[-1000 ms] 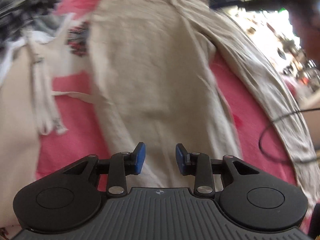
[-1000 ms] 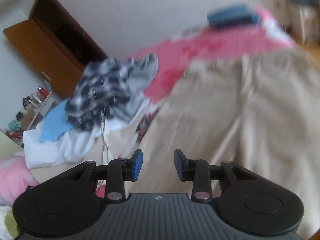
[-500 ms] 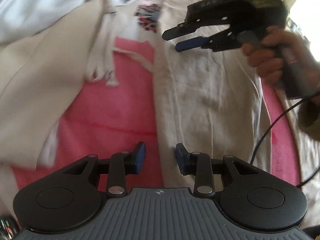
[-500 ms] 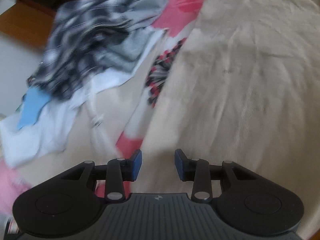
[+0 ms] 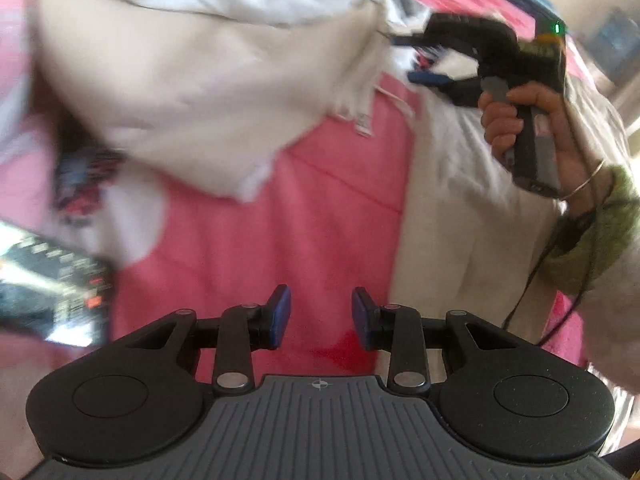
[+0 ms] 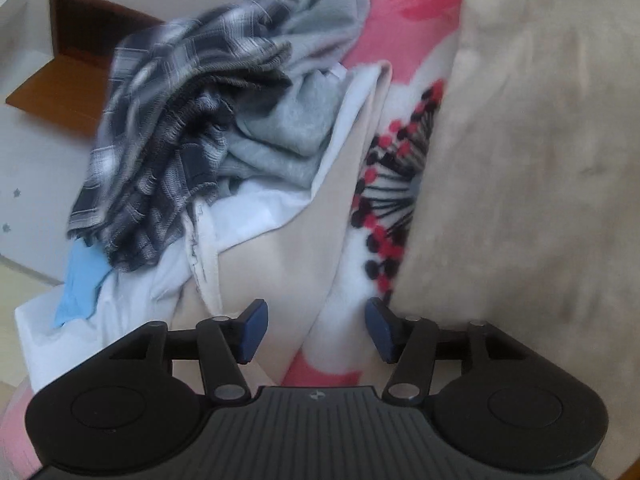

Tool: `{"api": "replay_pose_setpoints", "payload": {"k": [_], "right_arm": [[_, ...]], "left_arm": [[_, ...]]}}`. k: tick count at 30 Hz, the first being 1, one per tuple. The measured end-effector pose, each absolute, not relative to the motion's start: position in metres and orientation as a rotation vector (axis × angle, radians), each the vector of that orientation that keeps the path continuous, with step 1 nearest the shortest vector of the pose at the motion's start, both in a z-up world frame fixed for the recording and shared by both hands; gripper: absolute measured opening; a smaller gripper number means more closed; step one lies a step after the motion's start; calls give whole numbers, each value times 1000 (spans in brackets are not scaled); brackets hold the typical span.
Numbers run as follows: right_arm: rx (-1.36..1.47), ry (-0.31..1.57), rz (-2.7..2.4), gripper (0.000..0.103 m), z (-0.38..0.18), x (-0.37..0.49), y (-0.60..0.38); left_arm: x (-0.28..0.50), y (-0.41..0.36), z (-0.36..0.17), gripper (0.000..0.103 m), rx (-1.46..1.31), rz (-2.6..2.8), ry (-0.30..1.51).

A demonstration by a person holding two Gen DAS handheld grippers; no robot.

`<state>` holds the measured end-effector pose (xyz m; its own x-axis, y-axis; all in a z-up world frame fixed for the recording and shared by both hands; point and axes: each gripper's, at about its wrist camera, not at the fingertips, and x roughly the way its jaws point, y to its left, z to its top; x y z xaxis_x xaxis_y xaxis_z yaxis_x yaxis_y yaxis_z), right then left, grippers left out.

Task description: Fold clothes

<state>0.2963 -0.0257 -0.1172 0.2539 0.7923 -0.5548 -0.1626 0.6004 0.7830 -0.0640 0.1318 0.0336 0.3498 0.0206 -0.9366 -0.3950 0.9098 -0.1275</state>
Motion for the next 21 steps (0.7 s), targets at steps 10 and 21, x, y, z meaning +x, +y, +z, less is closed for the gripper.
{"api": "replay_pose_setpoints", "payload": {"k": [10, 21], "right_arm": [[715, 1127, 712, 59, -97, 294, -41], [600, 1226, 736, 59, -23, 178, -135]], "left_arm": [[-54, 158, 1, 33, -475, 213, 1055], [-89, 162, -29, 37, -555, -390, 1065]]}}
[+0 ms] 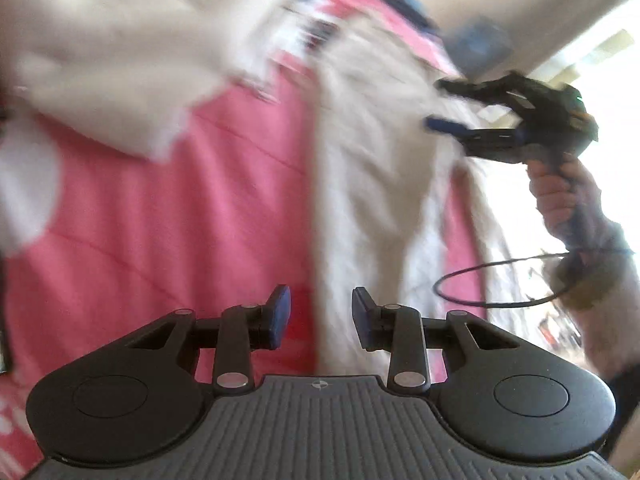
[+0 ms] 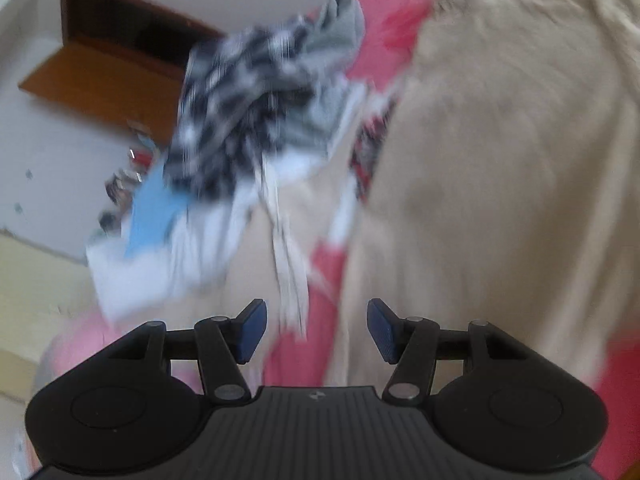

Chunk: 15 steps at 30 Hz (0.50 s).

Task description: Fold clothes

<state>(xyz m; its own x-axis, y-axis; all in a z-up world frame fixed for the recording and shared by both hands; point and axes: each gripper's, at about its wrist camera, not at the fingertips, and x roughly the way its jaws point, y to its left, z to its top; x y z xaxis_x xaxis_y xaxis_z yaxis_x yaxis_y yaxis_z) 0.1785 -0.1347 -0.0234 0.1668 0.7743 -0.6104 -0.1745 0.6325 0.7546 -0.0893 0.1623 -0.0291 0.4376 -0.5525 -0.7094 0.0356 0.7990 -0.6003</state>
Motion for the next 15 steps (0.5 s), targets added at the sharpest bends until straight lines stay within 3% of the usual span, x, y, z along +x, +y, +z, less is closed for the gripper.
{"api": "replay_pose_setpoints", "payload": {"k": [8, 15], "right_arm": [[448, 1409, 709, 59, -53, 87, -94], [357, 1399, 697, 58, -64, 71, -77]], "left_arm": [[-131, 157, -42, 43, -408, -508, 1062], [-141, 145, -58, 43, -336, -546, 1104]]}}
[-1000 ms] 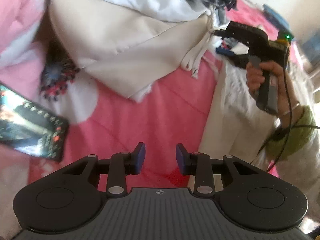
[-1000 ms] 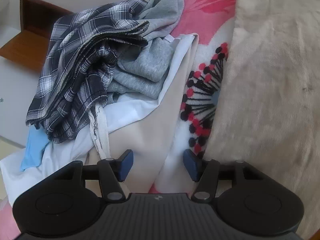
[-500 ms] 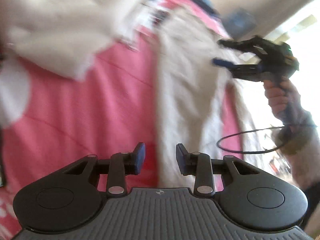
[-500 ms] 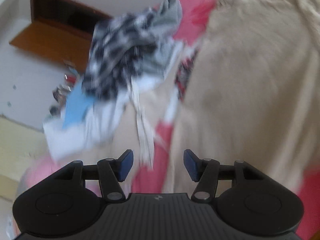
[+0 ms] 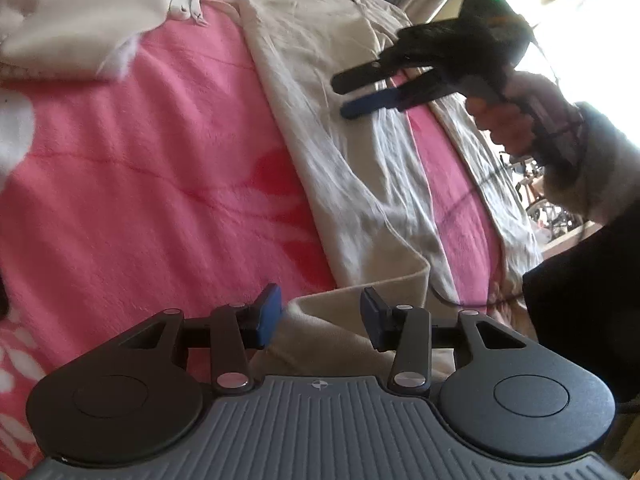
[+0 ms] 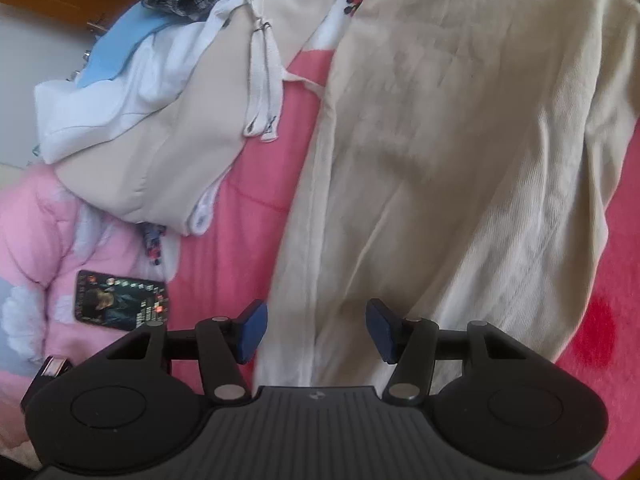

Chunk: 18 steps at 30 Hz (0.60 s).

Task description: Fold clothes

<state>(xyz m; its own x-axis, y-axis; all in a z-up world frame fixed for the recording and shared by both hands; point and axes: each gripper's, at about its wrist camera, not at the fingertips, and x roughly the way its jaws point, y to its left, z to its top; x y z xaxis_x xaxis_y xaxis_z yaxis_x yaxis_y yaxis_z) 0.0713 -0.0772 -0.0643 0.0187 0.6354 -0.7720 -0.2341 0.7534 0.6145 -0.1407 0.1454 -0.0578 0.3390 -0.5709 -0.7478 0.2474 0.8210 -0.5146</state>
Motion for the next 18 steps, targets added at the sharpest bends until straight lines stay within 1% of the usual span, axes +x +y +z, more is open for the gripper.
{"api": "replay_pose_setpoints", "payload": {"k": [3, 4, 5, 6, 7, 9, 10, 13, 14, 18], "right_arm": [[349, 1400, 691, 57, -73, 73, -76], [349, 1399, 694, 57, -75, 73, -74], [343, 1394, 696, 56, -76, 74, -73], [337, 1389, 700, 53, -77, 74, -72], [328, 1383, 705, 52, -77, 75, -71], [315, 1372, 715, 47, -76, 75, -70], [311, 1368, 722, 45, -76, 75, -69], [290, 1358, 738, 35, -76, 73, -70], [279, 1354, 747, 28, -76, 72, -69], [247, 1332, 769, 27, -77, 69, -58]], "left_arm": [[-147, 145, -62, 41, -336, -534, 1113], [-149, 143, -62, 37, -331, -529, 1115], [-151, 141, -61, 32, -323, -522, 1117], [-152, 139, -60, 22, -315, -515, 1119], [-156, 139, -59, 15, -312, -503, 1124], [-164, 140, -57, 7, -310, -473, 1137], [-168, 139, -56, 6, -298, -459, 1144], [-187, 140, -49, 4, -245, -420, 1168], [-193, 142, -46, 4, -233, -406, 1176], [-214, 149, -38, 4, -231, -353, 1199]]}}
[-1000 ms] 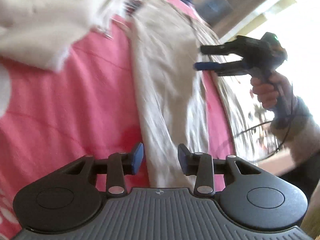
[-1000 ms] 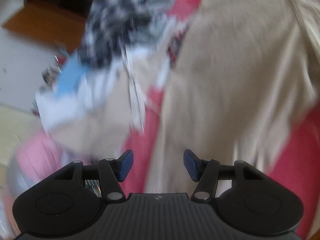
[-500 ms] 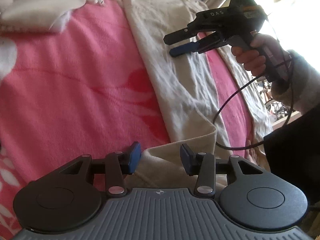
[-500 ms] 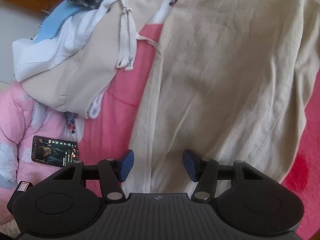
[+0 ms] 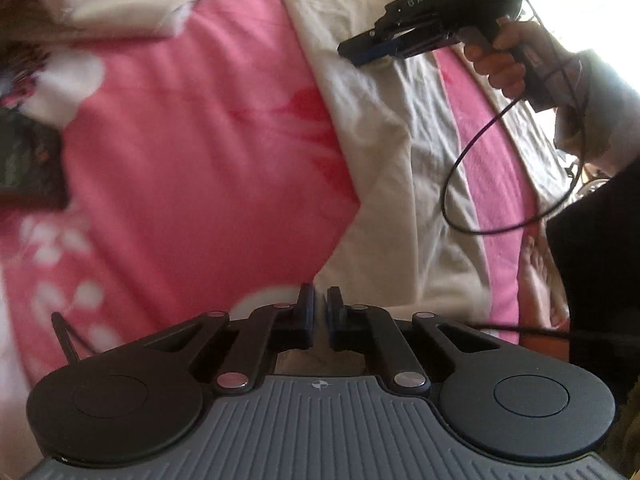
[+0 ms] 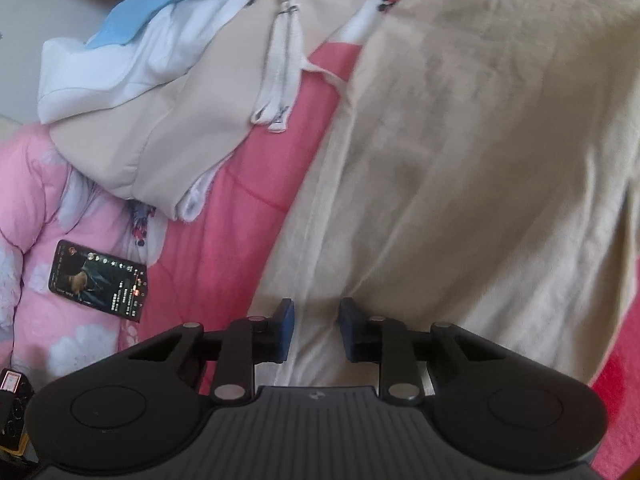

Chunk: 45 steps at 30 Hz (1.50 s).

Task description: Fold clothes

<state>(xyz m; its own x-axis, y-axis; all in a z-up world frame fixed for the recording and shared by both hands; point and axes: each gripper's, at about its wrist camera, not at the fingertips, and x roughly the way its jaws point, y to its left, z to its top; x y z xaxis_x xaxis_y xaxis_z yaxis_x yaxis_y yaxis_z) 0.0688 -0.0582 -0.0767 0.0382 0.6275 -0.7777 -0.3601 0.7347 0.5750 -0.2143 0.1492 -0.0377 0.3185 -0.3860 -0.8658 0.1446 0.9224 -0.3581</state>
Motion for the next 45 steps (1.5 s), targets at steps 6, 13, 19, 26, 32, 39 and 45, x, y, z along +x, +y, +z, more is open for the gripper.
{"api": "replay_pose_setpoints", "payload": {"k": [6, 13, 19, 26, 32, 39, 45], "right_arm": [[256, 1322, 834, 24, -79, 73, -26], [188, 1241, 920, 17, -77, 74, 28], [195, 1206, 948, 17, -84, 86, 54], [210, 1024, 679, 18, -46, 126, -9], [68, 977, 580, 19, -79, 166, 18], [267, 948, 934, 21, -46, 128, -5], [322, 1045, 1026, 26, -16, 109, -110]], "left_arm": [[-238, 150, -36, 4, -222, -306, 1238], [-253, 154, -39, 3, -273, -267, 1251], [-253, 163, -48, 4, -326, -263, 1268], [-252, 165, -56, 6, -355, -280, 1274], [-242, 184, -64, 11, -504, -269, 1328], [-242, 211, -48, 37, -608, -187, 1264], [-238, 218, -51, 40, -622, -215, 1266]]}}
